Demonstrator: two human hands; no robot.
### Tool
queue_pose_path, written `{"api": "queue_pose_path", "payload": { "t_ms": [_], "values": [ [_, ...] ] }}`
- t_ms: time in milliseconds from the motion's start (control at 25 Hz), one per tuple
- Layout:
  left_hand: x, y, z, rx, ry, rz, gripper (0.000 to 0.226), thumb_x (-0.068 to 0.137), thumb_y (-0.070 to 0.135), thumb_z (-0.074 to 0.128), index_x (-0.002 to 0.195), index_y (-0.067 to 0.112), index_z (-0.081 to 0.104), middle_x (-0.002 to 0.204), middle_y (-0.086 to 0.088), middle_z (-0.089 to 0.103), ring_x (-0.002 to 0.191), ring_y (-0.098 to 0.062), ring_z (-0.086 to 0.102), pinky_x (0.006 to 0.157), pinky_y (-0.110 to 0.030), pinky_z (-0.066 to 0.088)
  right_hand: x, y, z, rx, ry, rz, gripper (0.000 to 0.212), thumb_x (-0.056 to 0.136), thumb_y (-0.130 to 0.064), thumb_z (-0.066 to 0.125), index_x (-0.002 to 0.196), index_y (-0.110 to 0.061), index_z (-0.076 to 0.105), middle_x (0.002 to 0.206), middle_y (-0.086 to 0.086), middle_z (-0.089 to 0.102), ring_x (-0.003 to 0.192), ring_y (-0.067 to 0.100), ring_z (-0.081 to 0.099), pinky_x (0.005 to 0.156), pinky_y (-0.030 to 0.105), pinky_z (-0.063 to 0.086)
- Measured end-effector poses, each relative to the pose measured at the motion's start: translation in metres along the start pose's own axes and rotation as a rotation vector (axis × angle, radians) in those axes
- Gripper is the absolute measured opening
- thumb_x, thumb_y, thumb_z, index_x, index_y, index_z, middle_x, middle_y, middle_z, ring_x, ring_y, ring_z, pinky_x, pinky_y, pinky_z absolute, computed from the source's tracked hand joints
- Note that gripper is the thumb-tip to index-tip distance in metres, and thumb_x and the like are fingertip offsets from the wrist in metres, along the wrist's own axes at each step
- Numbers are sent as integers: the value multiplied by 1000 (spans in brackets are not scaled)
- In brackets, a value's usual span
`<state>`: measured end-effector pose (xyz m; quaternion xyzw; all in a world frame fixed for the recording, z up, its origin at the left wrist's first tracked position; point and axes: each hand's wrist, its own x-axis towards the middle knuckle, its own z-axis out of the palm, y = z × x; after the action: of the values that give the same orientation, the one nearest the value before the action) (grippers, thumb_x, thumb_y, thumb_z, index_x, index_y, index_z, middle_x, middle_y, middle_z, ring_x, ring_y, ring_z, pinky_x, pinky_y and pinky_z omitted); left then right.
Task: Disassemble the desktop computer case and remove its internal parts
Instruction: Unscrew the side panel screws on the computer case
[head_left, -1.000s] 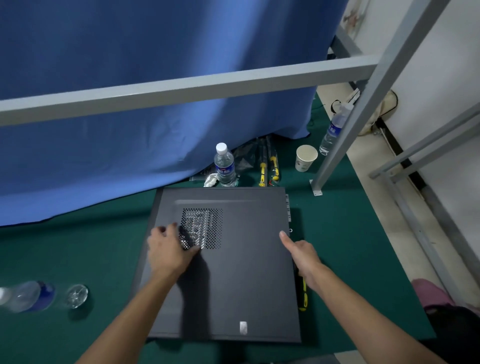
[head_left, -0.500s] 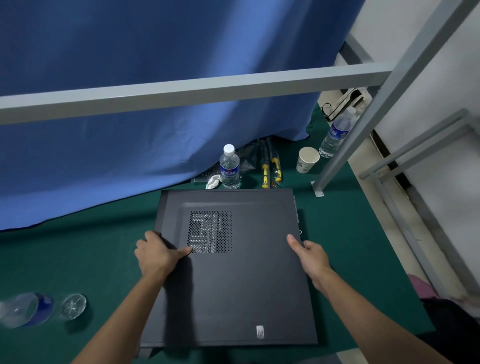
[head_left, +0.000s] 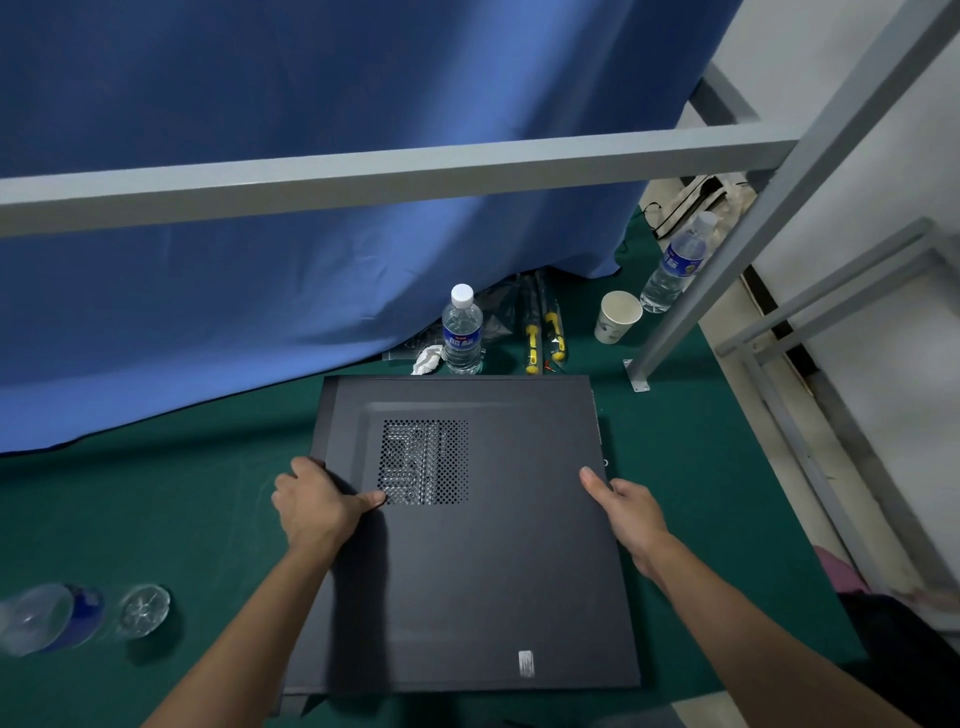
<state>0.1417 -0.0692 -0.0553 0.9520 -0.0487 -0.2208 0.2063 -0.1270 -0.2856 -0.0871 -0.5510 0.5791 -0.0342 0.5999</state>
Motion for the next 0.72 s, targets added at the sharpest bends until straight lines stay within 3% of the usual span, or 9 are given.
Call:
{"api": "queue_pose_path", "payload": {
  "t_ms": [120,240,400,520,640,720],
  "values": [
    [-1,0,2,1,-1,-5,94,56,37,94,124,-3,43,127,-26,46,121,-43,42,100,-51,40,1,1,-4,37,-17,6,60,86,-59,62,112,-4,64,130,8,61,121,24,57,108,44,42],
    [-4,4,9,10,-23,11,91,57,36,94,123,-2,44,127,-25,47,121,-43,43,99,-52,41,-3,7,-9,193,-5,20,80,83,-57,67,138,-1,49,142,13,52,131,29,49,111,49,38],
    [-1,5,11,65,-54,27,97,55,43,94,125,-2,44,127,-25,47,120,-43,45,100,-51,42,-7,5,-13,207,-28,25,85,75,-63,68,132,-1,54,136,12,57,125,27,55,109,47,41],
    [1,5,12,119,-51,49,96,56,44,93,124,-1,43,127,-25,46,120,-44,45,99,-51,41,-7,4,-11,208,-20,14,83,85,-57,65,140,1,44,144,13,49,132,28,48,112,47,37],
    [0,8,13,113,-54,32,95,55,43,94,124,0,44,127,-25,46,119,-44,45,99,-52,41,-7,0,-10,171,4,-30,73,92,-50,60,143,-3,39,152,7,39,137,23,39,109,34,32],
    [1,7,9,78,-59,19,96,53,41,95,123,-1,45,125,-25,47,119,-44,46,99,-51,41,-6,-1,-9,150,17,-46,77,94,-48,57,150,-5,28,157,6,31,143,22,31,108,34,30]
  ]
}}
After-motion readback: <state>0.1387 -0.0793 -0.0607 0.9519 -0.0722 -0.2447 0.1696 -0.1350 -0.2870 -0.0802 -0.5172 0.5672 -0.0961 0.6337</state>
